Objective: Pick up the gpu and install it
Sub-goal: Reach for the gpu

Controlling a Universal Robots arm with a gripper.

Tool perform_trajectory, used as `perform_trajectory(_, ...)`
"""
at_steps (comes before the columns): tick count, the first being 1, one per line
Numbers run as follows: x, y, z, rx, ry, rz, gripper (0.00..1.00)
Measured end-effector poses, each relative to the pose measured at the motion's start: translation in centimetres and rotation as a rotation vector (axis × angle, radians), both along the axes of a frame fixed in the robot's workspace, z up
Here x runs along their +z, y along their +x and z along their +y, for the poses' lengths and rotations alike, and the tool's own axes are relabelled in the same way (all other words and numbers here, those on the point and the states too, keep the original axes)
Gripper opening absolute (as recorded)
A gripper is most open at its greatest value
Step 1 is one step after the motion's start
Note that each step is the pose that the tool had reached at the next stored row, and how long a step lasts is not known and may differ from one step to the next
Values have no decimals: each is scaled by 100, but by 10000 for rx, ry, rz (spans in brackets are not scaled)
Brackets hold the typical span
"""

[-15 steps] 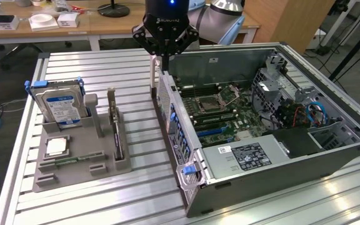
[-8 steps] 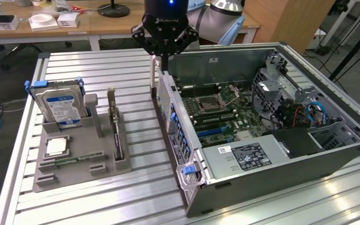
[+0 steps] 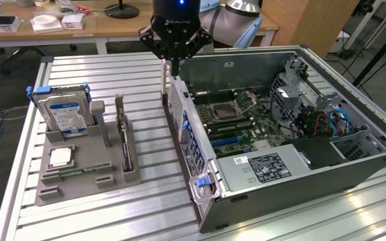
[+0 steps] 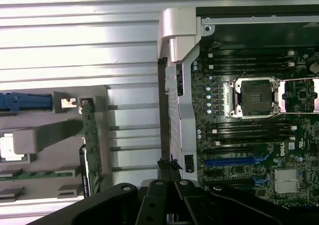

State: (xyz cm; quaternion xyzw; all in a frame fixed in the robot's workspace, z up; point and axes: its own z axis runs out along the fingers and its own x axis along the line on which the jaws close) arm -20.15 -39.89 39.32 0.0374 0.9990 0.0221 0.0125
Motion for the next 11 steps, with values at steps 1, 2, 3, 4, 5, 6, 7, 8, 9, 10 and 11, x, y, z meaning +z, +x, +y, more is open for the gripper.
perform_trajectory(1,0,-6,0,0,0,0,11)
perform_trajectory(2,0,-12,0,-1,0,0,11)
perform_trajectory(3,0,-19,-1,0,0,0,11)
perform_trajectory(4,0,-26,-2,0,1,-1,11)
perform_trajectory(5,0,-32,-4,-1,1,-1,11)
perform_trajectory(6,0,-36,-6,1,0,-1,11)
perform_trajectory(7,0,-41,-9,2,1,0,11)
perform_trajectory(8,0,-46,-12,1,1,0,11)
perform_trajectory(9,-1,-51,-15,0,1,-1,11)
perform_trajectory(10,-1,-54,-18,0,1,-1,11)
perform_trajectory(11,0,-58,-21,1,0,0,11)
